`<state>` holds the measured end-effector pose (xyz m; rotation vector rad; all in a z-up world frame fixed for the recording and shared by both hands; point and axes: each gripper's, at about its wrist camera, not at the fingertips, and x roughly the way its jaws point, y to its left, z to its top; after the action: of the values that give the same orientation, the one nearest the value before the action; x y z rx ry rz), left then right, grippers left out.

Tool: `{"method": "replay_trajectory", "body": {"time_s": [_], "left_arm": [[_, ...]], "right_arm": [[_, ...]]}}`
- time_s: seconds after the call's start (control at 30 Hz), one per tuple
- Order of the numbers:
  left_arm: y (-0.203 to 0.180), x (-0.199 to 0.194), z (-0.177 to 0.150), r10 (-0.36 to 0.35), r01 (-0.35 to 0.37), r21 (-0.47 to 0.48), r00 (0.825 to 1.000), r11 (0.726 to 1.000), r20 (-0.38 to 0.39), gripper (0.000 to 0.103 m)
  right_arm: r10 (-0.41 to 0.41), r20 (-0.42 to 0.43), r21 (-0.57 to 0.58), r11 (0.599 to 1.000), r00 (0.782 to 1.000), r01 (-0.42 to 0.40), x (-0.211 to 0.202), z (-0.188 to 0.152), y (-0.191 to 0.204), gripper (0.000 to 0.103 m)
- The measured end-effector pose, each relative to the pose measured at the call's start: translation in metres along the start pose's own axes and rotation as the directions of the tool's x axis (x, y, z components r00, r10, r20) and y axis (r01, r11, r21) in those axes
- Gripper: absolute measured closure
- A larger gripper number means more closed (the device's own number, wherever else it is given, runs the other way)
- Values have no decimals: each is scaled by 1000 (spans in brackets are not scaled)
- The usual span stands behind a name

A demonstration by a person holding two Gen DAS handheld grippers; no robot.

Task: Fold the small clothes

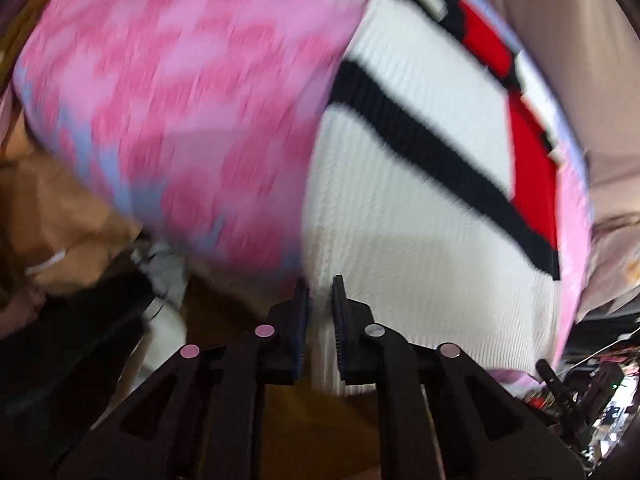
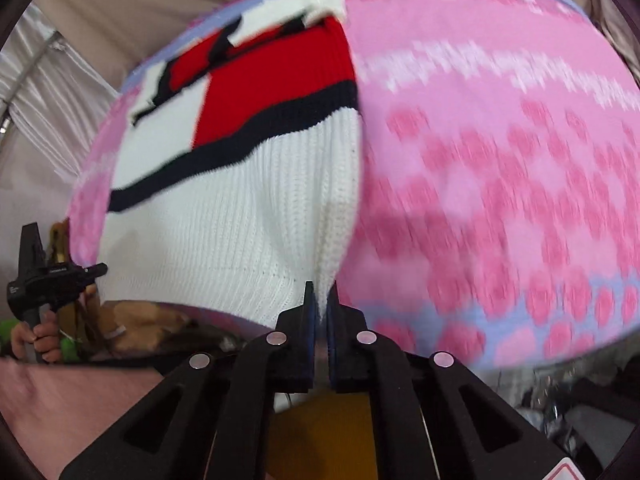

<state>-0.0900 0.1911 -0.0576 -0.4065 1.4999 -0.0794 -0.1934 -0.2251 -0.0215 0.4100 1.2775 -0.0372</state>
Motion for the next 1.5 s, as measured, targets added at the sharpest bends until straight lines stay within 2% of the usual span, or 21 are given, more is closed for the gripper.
{"method": "replay_trajectory", "body": {"time_s": [0.07,0.13,0.2,0.23,0.27,0.3,0.33,0.5,0.57,0.63,0.67,0.7,0.8,0.83,0.87,1.0,1.17,1.27,1.4,1.47,1.5], "left_arm": [[5,5,-6,-13,12,-21,999,1000,-30,94],[10,1,-4,-31,31,-49,999,998,-7,89],[11,-6,1,-25,27,-48,999,998,40,64],[10,-11,4,-17,21,-50,997,999,79,41],[10,-12,4,-17,22,-53,995,998,102,31],[9,-12,6,-23,30,-54,993,998,114,28],[6,-8,9,-35,41,-55,994,998,108,25],[-6,27,11,-72,68,-95,996,993,-45,25],[-6,35,10,-103,91,-136,991,987,-80,26],[-3,37,11,-120,103,-186,989,977,-86,31],[-3,35,11,-118,98,-204,989,974,-85,37],[-1,33,10,-118,98,-217,990,971,-82,40],[1,17,4,-120,104,-223,991,969,-62,71],[0,12,3,-123,109,-206,991,972,-57,89],[-3,2,1,-113,104,-166,993,981,-46,93],[-18,-22,-10,-77,76,-33,997,997,-15,97],[-24,-23,-39,-12,23,105,994,994,-110,99],[-17,-23,-60,32,0,153,978,988,-204,99],[-4,-34,-79,84,-23,202,951,979,-299,99],[-8,-51,-58,51,-3,175,962,985,-269,99],[-14,-58,-46,33,7,168,971,986,-235,99]], "right_arm": [[22,-50,16,1000,999,-21,14,-11,-2,99],[12,-43,50,999,999,-10,20,-8,-5,95],[13,-8,102,995,1000,-12,18,-2,-11,87],[18,23,131,991,1000,-21,15,3,-15,83],[22,42,145,989,999,-28,13,2,-17,71],[22,62,157,987,998,-31,13,5,-19,57],[26,72,163,986,997,-37,14,5,-21,52],[46,41,145,988,998,-52,39,17,-15,51],[62,46,114,991,997,-67,43,23,-6,53],[92,57,107,989,994,-98,44,31,-2,70],[124,57,109,985,991,-130,44,33,-2,93],[147,66,115,981,987,-154,42,36,-1,95],[172,162,102,976,972,-190,18,45,1,97],[169,194,98,977,966,-190,6,46,1,98],[162,207,96,978,965,-185,-2,46,1,98],[111,174,54,991,978,-122,-20,34,-1,99],[64,-35,-5,998,997,-65,-6,-1,-10,99],[45,-210,-73,995,977,-62,3,-28,-6,99],[81,-392,-94,987,916,-127,2,-60,2,99],[111,-382,-85,984,918,-154,-8,-48,8,99],[147,-316,-59,983,937,-174,-17,-27,9,99]]}}
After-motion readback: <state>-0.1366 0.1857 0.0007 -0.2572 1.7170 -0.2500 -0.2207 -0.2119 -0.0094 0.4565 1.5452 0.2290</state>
